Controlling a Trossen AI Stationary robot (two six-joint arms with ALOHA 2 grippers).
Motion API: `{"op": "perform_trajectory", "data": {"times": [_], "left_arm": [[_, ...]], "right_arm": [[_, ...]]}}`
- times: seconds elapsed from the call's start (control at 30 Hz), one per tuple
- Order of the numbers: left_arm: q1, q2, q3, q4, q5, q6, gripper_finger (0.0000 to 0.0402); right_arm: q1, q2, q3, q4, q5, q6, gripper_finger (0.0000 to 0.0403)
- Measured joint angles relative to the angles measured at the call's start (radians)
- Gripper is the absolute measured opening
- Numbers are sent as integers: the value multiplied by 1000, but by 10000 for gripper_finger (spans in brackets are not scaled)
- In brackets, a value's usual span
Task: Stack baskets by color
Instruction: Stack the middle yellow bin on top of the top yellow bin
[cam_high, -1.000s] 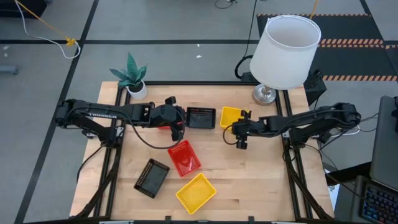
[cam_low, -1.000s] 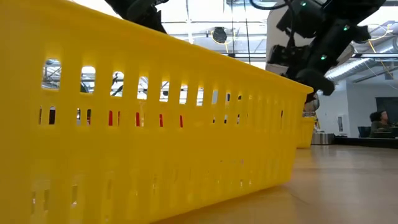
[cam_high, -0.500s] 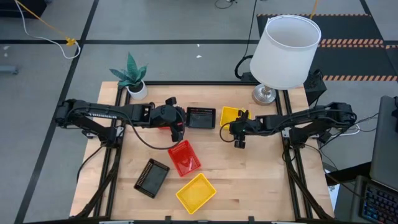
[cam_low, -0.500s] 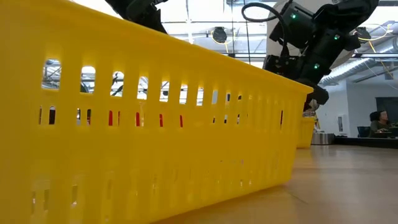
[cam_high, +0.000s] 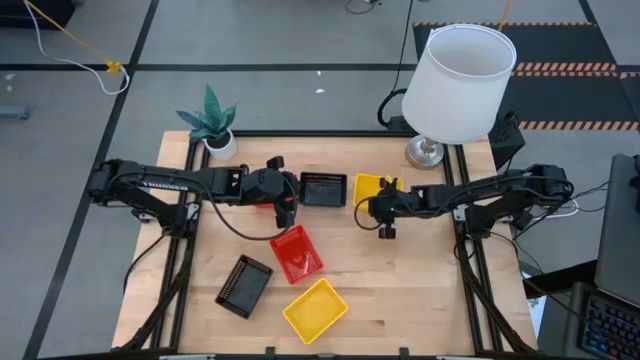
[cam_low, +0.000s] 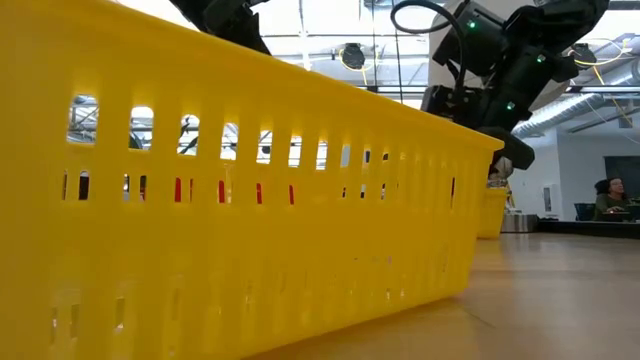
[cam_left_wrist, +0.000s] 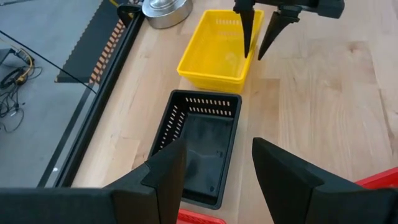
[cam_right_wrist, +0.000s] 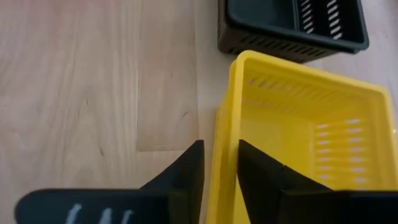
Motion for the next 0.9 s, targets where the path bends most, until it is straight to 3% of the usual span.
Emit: {"op": "perform_trajectory", "data": {"times": [0.4, 0.9], "left_arm": [[-8, 0, 0, 0, 18, -17, 186], [-72, 0, 0, -1, 19, -48, 186]], "right_arm": [[0, 0, 0, 26, -48, -129, 35], [-36, 0, -1, 57, -47, -174, 29]]}}
